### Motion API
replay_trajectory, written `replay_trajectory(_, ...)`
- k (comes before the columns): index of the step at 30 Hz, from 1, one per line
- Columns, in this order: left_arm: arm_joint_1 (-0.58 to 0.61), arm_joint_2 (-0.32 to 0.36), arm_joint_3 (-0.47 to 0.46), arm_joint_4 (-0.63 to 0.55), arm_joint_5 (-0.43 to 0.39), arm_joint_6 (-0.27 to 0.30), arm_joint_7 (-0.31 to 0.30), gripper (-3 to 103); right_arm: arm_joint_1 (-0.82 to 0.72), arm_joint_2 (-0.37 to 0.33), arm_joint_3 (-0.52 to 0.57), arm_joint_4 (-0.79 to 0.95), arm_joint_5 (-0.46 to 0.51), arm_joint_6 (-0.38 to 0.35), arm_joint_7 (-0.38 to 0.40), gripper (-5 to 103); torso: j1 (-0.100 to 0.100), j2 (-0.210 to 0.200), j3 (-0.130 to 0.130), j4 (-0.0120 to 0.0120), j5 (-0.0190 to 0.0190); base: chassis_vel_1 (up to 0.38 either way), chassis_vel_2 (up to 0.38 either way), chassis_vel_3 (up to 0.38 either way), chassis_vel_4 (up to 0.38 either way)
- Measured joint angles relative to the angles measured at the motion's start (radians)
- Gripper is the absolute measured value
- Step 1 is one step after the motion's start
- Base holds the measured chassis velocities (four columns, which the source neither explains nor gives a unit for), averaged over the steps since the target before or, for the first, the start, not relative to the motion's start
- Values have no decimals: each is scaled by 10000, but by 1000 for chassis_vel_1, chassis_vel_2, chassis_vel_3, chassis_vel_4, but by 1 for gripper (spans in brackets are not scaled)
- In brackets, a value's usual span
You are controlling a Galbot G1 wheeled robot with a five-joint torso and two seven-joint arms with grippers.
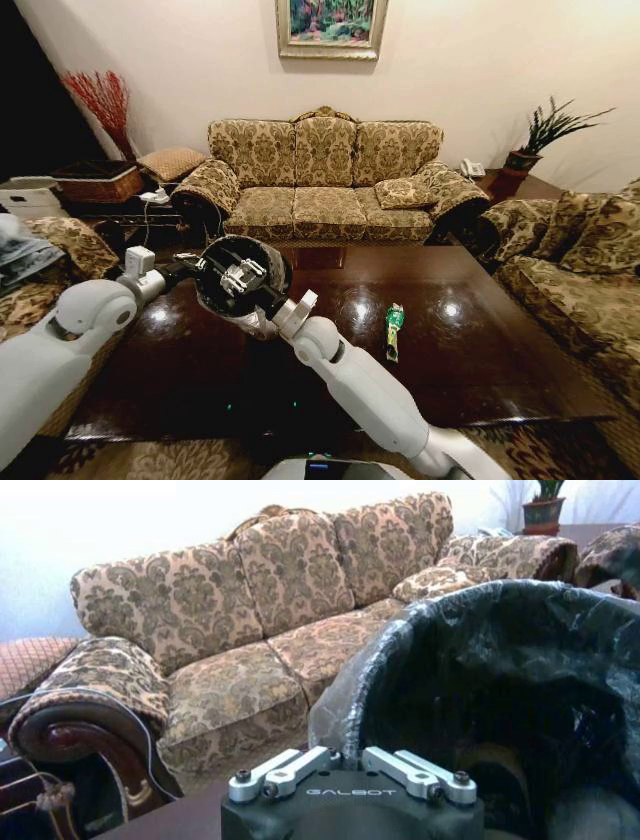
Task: Move to the front of the table and place the trash on the table into the trash bin.
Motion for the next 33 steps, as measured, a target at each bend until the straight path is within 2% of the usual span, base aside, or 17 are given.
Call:
replay_trajectory(2, 0, -1, -15, 72, 86, 85, -31, 0, -306, -4, 296, 310, 22, 13, -18, 68, 0, 0, 0, 2, 0, 0, 0, 0, 0)
replay_trajectory(4, 0, -1, -28, 96, 149, 164, -72, 0, -474, -3, 471, 467, 35, 9, -5, 68, -1, 0, 0, 2, 0, 0, 0, 0, 0)
replay_trajectory(6, -25, 0, -160, 181, 494, 782, -354, 0, -1354, 21, 1367, 1171, -303, -36, 308, 79, -1, 0, -1, 2, 0, 0, 0, 0, 0)
replay_trajectory(7, -29, 8, -250, 260, 667, 976, -381, 0, -1911, 27, 1808, 1660, -871, -314, 1105, 84, 0, 0, 0, 3, 3, 0, 0, 0, 0)
replay_trajectory(8, -29, 8, -250, 260, 667, 976, -381, 0, -1911, 27, 1808, 1660, -871, -314, 1105, 84, 0, 0, 0, 3, 3, 0, 0, 0, 0)
replay_trajectory(10, -10, 120, -407, 475, 842, 1126, -393, 0, -2970, -54, 2728, 2642, -1344, -1576, 3071, 95, -1, 0, -1, -1, 2, 0, 0, 0, 0)
replay_trajectory(11, 5, 191, -447, 562, 816, 1113, -384, 0, -3346, -132, 3018, 2927, -1236, -1955, 3699, 98, -1, 1, -1, 0, 3, 0, 0, 0, 0)
replay_trajectory(12, 5, 191, -447, 562, 816, 1113, -384, 0, -3346, -132, 3018, 2927, -1236, -1955, 3699, 98, -1, 1, -1, 0, 3, 0, 0, 0, 0)
replay_trajectory(14, 14, 299, -503, 670, 645, 1062, -376, 0, -4250, -390, 3748, 3238, -879, -2345, 4420, 100, -1, 1, -1, 1, 2, 0, 0, 0, 0)
replay_trajectory(16, 13, 335, -531, 682, 591, 1046, -376, 0, -4771, -536, 4121, 3303, -730, -2372, 4652, 100, -1, 0, -1, 1, 3, 0, 0, 0, 0)
replay_trajectory(19, -5, 406, -570, 644, 508, 1033, -372, 0, -5896, -649, 4773, 3471, -573, -2327, 5456, 100, -1, 1, -1, -2, 2, 0, 0, 0, 0)
replay_trajectory(20, -10, 408, -584, 617, 487, 1028, -370, 0, -6271, -530, 4851, 3476, -830, -2248, 5923, 100, -1, 1, -1, -1, 3, 0, 0, 0, 0)
replay_trajectory(21, -10, 408, -584, 617, 487, 1028, -370, 0, -6271, -530, 4851, 3476, -830, -2248, 5923, 100, -1, 1, -1, -1, 3, 0, 0, 0, 0)
replay_trajectory(24, 1, 302, -616, 519, 459, 995, -366, 0, -7139, 57, 5063, 3157, -2085, -1865, 6861, 100, -2, 1, -2, -1, 0, 0, 0, 0, 0)
replay_trajectory(28, 41, 169, -613, 412, 488, 993, -361, 0, -7243, -32, 5235, 2716, -2255, -1662, 7426, 100, -2, 1, -2, 6, -2, 0, 0, 0, 0)
replay_trajectory(33, 154, 50, -608, 258, 497, 991, -368, 0, -7207, -168, 5761, 1909, -1926, -1631, 7496, 100, 0, 1, 0, -2, 2, 0, 0, 0, 0)
